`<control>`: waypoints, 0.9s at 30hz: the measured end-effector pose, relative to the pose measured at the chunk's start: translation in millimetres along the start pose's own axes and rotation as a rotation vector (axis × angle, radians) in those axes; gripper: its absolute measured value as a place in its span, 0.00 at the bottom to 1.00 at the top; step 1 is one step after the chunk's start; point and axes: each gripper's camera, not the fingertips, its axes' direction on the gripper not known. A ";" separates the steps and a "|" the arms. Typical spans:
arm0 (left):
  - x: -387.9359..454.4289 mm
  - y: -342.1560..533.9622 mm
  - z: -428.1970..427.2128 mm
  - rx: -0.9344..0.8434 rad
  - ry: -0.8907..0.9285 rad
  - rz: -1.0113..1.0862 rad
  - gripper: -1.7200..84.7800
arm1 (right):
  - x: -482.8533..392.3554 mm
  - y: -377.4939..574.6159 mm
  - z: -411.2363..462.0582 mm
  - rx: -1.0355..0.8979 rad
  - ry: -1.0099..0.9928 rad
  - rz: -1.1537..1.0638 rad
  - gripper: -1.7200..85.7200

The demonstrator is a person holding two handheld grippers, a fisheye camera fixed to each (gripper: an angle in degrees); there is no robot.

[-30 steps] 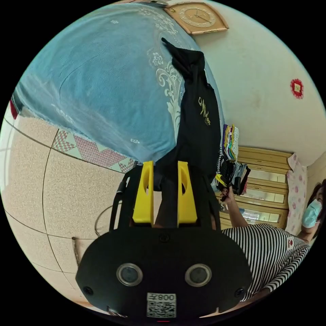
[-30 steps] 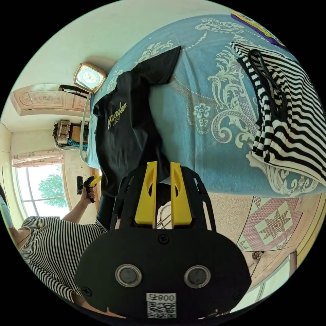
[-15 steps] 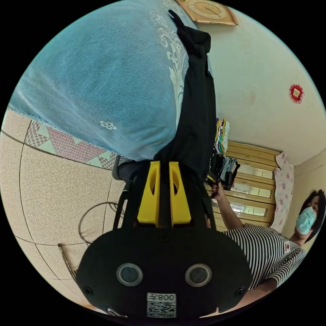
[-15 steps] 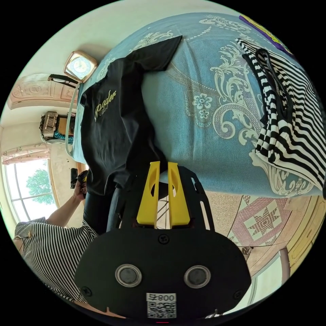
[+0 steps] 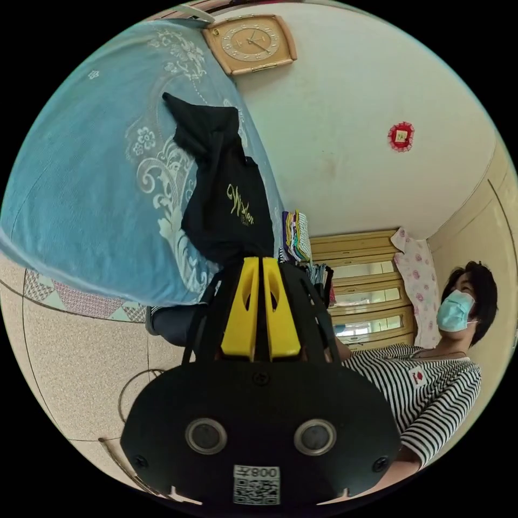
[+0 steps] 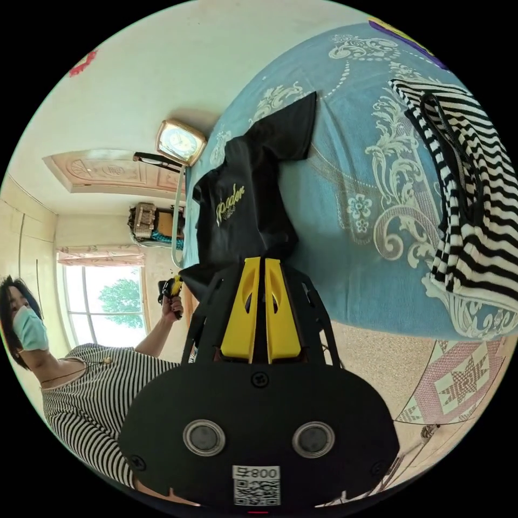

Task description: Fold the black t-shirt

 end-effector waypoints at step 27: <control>211.3 -65.4 -45.8 -0.086 -0.273 0.408 0.03 | -168.8 39.1 -180.3 0.195 0.009 -0.318 0.03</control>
